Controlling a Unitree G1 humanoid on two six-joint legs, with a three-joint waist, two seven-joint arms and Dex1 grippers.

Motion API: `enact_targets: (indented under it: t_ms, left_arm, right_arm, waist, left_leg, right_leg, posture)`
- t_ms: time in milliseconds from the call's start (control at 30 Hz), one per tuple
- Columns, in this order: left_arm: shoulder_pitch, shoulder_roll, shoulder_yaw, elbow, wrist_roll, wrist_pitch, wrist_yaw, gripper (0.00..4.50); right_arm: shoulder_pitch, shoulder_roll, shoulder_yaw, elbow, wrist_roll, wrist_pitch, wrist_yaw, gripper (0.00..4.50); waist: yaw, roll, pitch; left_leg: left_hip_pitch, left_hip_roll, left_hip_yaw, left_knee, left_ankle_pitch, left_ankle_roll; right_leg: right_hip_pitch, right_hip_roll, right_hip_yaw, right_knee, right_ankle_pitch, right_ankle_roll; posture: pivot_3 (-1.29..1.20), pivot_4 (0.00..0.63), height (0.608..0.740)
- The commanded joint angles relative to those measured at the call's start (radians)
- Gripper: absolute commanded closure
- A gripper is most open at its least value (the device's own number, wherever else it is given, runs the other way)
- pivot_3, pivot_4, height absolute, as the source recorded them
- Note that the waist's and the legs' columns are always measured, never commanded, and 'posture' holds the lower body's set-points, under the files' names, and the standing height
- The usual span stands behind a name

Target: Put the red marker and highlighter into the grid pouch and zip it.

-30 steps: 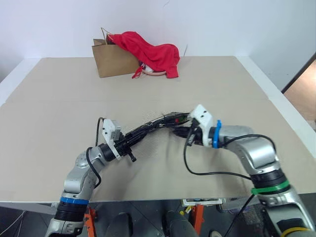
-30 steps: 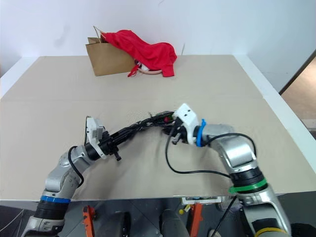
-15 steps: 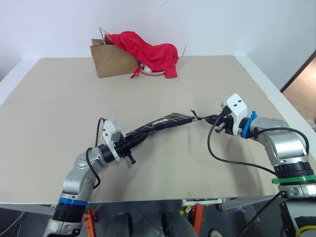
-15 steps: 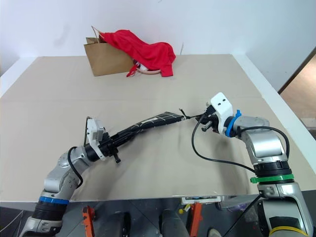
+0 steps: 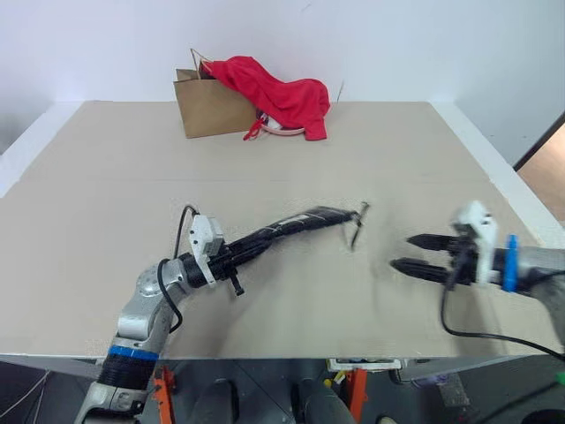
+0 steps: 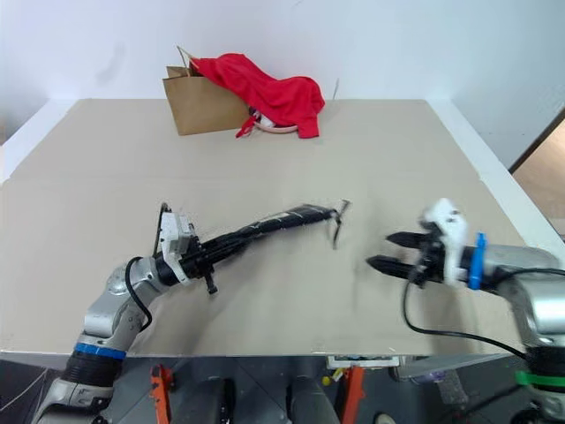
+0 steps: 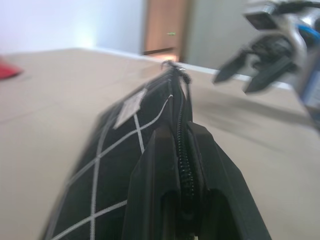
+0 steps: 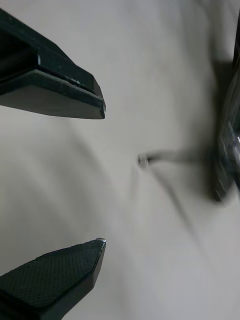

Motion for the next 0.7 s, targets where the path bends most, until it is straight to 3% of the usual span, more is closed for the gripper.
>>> enact_targets:
  t_ms: [33,267,333,400,433,500,533,700]
  left_arm:
    - [-0.058,0.0,-0.027,0.081,0.018,-0.113,-0.125,4.5]
    - [-0.168,0.012,-0.062,0.348,0.08,-0.291,-0.331,4.5]
    - [-0.187,0.027,-0.083,0.402,0.091,-0.27,-0.392,3.64]
    - [-0.177,0.036,-0.086,0.377,0.069,-0.206,-0.411,3.11]
    - [-0.162,0.036,-0.078,0.345,0.053,-0.186,-0.398,3.11]
    - [-0.132,0.04,-0.059,0.278,0.023,-0.131,-0.372,2.38]
    - [-0.109,0.05,-0.05,0.224,0.014,-0.1,-0.348,1.75]
    - [-0.03,0.093,0.022,0.014,-0.068,0.089,-0.206,1.56]
  right_arm:
    - [0.073,-0.011,-0.126,-0.078,0.051,-0.018,0.018,0.41]
    - [0.174,0.061,-0.149,-0.231,0.133,0.04,-0.053,0.41]
    - [0.176,0.082,-0.116,-0.248,0.126,0.038,-0.078,0.36]
    - [0.171,0.086,-0.101,-0.246,0.123,0.037,-0.089,0.36]
    - [0.167,0.083,-0.102,-0.238,0.122,0.036,-0.089,0.36]
    - [0.158,0.073,-0.106,-0.215,0.122,0.03,-0.086,0.36]
    - [0.149,0.068,-0.105,-0.196,0.119,0.024,-0.084,0.36]
    - [0.096,0.05,-0.087,-0.122,0.099,-0.002,-0.077,0.36]
  waist:
    - [-0.003,0.0,0.0]
    - [-0.017,0.0,0.0]
    - [-0.018,0.0,0.0]
    - [-0.019,0.0,0.0]
    - [-0.018,0.0,0.0]
    - [-0.018,0.0,0.0]
    - [-0.018,0.0,0.0]
    - [-0.019,0.0,0.0]
  left_leg:
    - [0.001,0.0,0.0,0.0,0.0,0.0]
    - [0.003,0.002,-0.001,0.0,0.0,0.0]
    - [0.003,0.002,-0.001,0.0,0.0,0.0]
    - [0.002,0.001,0.0,0.0,0.0,0.0]
    - [0.002,0.001,0.0,0.0,0.0,0.0]
    - [0.001,0.001,0.0,0.0,0.0,0.0]
    - [0.001,0.001,-0.001,0.0,0.0,0.0]
    - [0.001,0.001,-0.001,0.0,0.0,0.001]
  right_leg:
    - [0.0,0.0,0.0,0.0,0.0,0.0]
    - [0.002,0.002,-0.001,0.0,0.001,-0.001]
    - [0.002,0.002,0.0,0.0,0.001,-0.001]
    - [0.002,0.002,0.001,0.0,0.001,0.0]
    - [0.002,0.002,0.001,0.0,0.001,0.0]
    - [0.001,0.001,0.001,0.0,0.0,0.001]
    - [0.001,0.001,0.0,0.0,0.0,0.001]
    - [0.002,0.001,0.0,0.0,0.0,0.001]
  posture:
    - [0.0,0.15,0.74]
    - [0.0,0.15,0.74]
    - [0.0,0.15,0.74]
    - [0.0,0.15,0.74]
    - [0.0,0.15,0.74]
    - [0.0,0.15,0.74]
    - [0.0,0.15,0.74]
    - [0.0,0.15,0.74]
